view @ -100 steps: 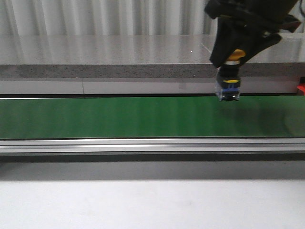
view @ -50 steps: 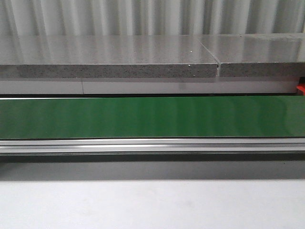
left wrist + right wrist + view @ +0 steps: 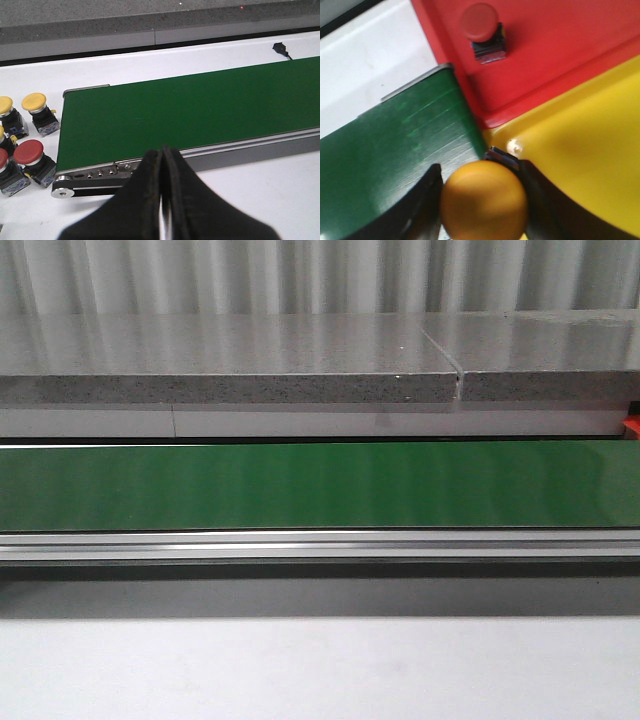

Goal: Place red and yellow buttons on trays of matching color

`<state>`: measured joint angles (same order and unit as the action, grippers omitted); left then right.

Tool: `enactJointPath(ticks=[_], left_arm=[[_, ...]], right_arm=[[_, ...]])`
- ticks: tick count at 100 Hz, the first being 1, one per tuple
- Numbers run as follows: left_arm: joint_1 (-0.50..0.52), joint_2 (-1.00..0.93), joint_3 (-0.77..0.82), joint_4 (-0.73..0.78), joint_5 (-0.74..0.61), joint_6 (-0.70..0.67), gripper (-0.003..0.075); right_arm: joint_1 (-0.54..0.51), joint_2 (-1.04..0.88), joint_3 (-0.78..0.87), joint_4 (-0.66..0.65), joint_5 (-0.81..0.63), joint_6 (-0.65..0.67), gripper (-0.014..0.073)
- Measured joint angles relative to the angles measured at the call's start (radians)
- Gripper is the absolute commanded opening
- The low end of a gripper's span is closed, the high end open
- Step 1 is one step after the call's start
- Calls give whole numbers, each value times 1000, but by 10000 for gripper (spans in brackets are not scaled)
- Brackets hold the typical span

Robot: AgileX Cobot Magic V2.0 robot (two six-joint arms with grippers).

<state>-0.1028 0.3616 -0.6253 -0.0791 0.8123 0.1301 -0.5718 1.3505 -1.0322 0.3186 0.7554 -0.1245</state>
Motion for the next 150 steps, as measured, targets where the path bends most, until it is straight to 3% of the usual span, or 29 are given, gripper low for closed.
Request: enactJointPath(ticks=[16,65,72,90,117,128,150], left_arm=[[0,0,0,0,0,0,-21],[0,0,0,1,0,0,-21],[0,0,0,1,0,0,-21],[0,0,0,1,0,0,-21],[0,0,0,1,0,0,-21],[0,0,0,1,0,0,-21],[0,0,0,1,0,0,-21]], right_arm=[[-48,63,29,0,-59,17,215],[-46,305,32,33,-166,28,220],[-46,316,32,33,-165,28,270],[-44,316,32,39,-172,24,533],[-44,267,32,40,-181,20,535],[-35,187,32,40,-181,-2,435],[55,23,32,40,-170,-78,-1]])
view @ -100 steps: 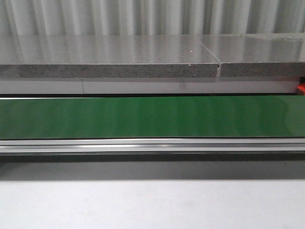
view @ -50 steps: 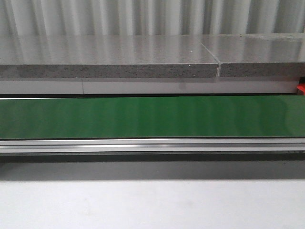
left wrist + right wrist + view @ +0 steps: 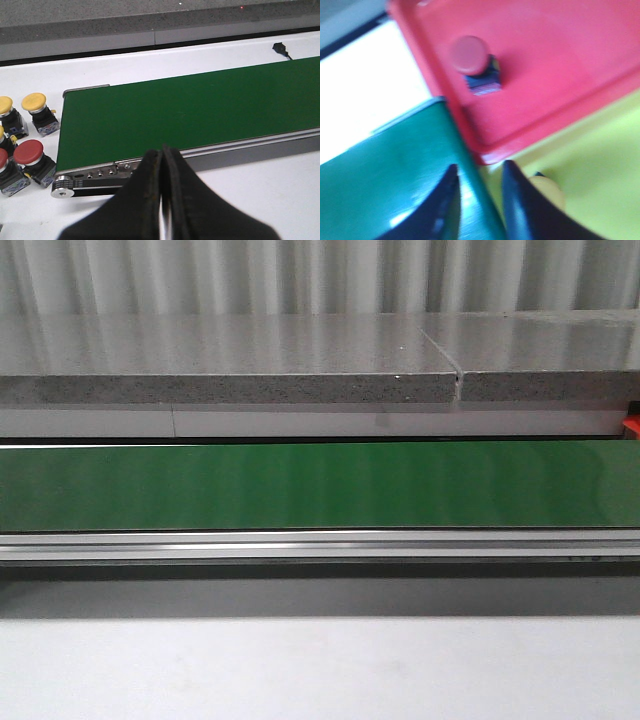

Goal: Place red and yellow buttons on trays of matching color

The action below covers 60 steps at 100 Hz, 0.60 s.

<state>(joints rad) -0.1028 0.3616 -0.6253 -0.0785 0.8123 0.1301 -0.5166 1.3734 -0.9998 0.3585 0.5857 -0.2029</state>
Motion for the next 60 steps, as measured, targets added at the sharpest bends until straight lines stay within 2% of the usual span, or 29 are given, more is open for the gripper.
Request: enactJointPath(ticks=[6,32,60], left_arm=[[0,0,0,0,0,0,-21],[0,0,0,0,0,0,-21],[0,0,0,0,0,0,-21]], right_arm=[[33,-38,0,0,11,-19,-74],[197,-157,18,-48,36,-55,-68],[459,-306,146,-130,-46,-55,-63]])
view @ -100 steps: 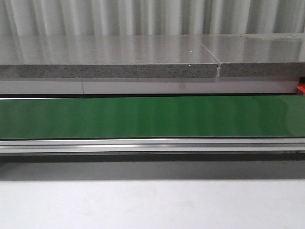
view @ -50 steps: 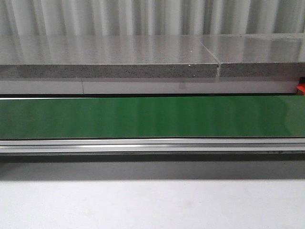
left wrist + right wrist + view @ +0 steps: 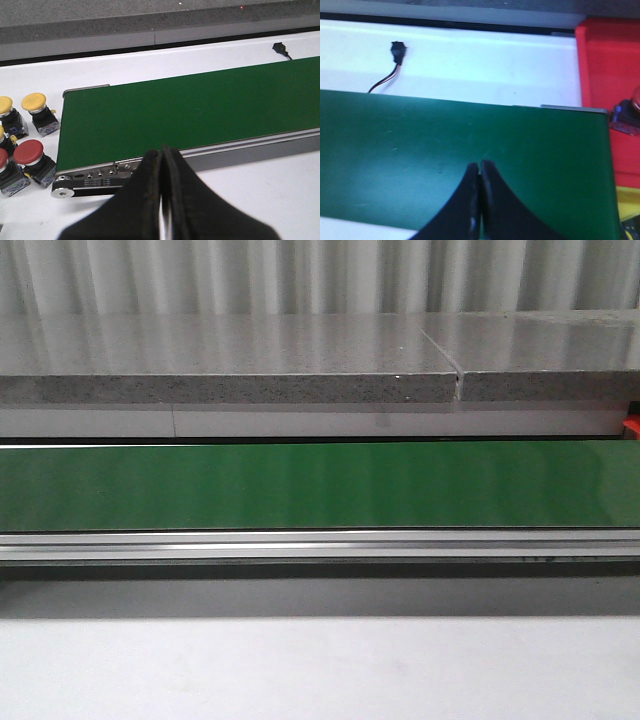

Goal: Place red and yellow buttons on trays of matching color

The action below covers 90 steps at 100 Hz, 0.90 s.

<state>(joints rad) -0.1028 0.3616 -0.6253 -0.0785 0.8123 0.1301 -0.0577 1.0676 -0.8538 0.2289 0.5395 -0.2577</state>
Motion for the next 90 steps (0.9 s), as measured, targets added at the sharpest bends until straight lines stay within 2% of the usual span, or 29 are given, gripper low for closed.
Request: enactJointPath(ticks=[19,55,90], left_arm=[[0,0,0,0,0,2,-21],[0,0,0,0,0,2,-21],[0,0,0,0,0,2,-21]], right_arm=[[75,-92,66,-30,-56,4,-59],[80,-371,250,-38,-114,8,-59],[80,-708,362,-38,0,8,-59]])
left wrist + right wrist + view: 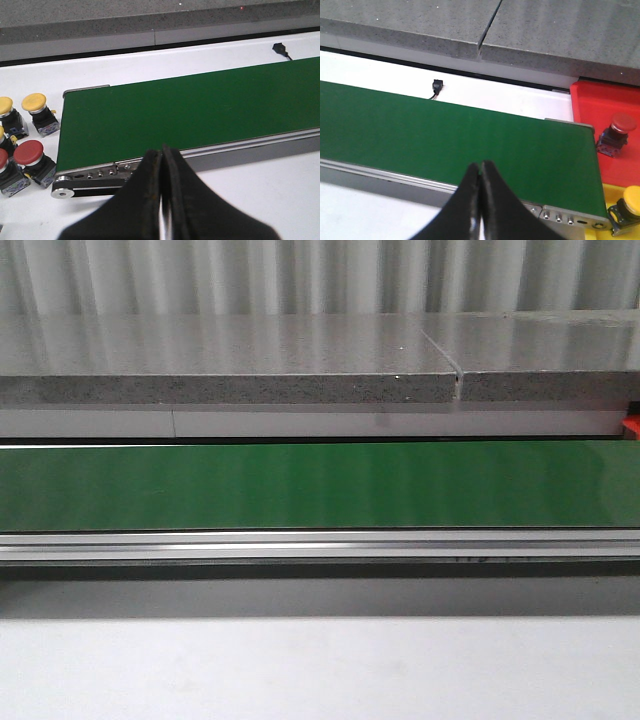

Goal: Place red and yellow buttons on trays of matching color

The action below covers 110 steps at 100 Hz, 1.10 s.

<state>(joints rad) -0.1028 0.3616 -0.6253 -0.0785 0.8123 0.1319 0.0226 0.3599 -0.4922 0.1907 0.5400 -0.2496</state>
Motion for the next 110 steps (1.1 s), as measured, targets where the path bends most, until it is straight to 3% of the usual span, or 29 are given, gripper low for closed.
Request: enactJointPath(ticks=[23,50,62,74,81,110], left_arm=[[0,23,-5,48,-2,-24,-21],[0,215,-135,195,86,-315,-11],[0,325,-199,224,114,-342,118],[0,414,-248,228,121,-348,391],[0,458,-270,228,121,-348,495],[140,650,-351,170,114,-343,510]], right_arm=[[0,-37,2,-1,55,0,-59],[0,-37,4,-1,59,0,-59],[0,-37,4,-1,59,0,-59],[0,-37,4,-1,59,0,-59],[0,-37,4,-1,59,0,-59],[0,-37,4,-1,59,0,-59]])
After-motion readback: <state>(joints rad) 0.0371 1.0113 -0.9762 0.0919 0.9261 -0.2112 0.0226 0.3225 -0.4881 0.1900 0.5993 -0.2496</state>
